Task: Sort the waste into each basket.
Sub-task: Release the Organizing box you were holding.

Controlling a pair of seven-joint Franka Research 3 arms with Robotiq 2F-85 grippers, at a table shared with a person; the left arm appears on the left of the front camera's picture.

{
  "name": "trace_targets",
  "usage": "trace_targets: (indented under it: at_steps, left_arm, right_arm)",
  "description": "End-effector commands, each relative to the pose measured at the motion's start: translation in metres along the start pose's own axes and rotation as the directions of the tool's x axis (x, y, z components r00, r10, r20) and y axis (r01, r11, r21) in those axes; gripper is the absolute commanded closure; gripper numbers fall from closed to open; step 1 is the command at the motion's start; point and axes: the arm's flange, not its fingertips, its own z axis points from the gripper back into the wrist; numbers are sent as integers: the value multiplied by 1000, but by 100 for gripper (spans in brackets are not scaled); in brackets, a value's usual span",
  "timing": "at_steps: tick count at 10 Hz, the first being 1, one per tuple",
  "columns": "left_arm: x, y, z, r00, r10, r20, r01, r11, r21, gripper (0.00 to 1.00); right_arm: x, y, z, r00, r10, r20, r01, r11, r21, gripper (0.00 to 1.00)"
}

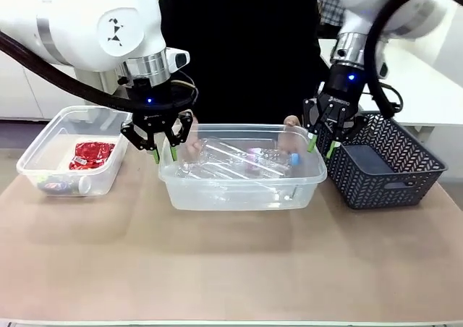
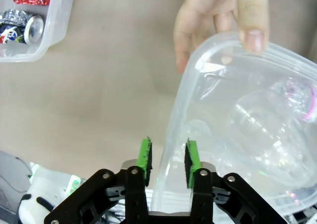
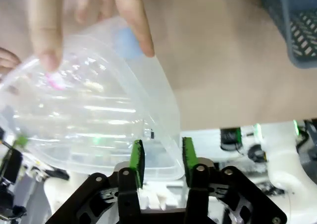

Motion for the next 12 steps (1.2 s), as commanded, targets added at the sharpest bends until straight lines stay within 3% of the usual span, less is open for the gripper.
trace_targets:
  at_steps: [1,2,3,5,6,7,12]
  left_arm:
    - [-13,15,17,996,-3,88,8,998,-58,0]
    - [-19,22,26,984,35,174,-15,993,-115,12]
    - [-27,30,34,961,82,264,-31,981,-193,0]
    - [-36,47,36,924,150,352,-52,961,-273,0]
    - [-30,50,31,947,136,292,-68,970,-233,0]
    - [-25,32,54,941,128,314,-55,971,-231,0]
    - [-25,32,54,941,128,314,-55,971,-231,0]
  right_arm:
    - [-17,-14,-19,980,16,198,-36,995,97,0]
    - [-20,-16,-15,954,12,300,-58,988,142,0]
    - [-27,-17,-10,914,44,403,-125,976,176,3]
    - [-39,-20,-6,842,87,532,-245,941,235,0]
    - [-37,-19,-9,841,99,533,-253,941,224,0]
    - [-32,-14,11,874,42,483,-153,969,192,0]
    - [-32,-14,11,874,42,483,-153,969,192,0]
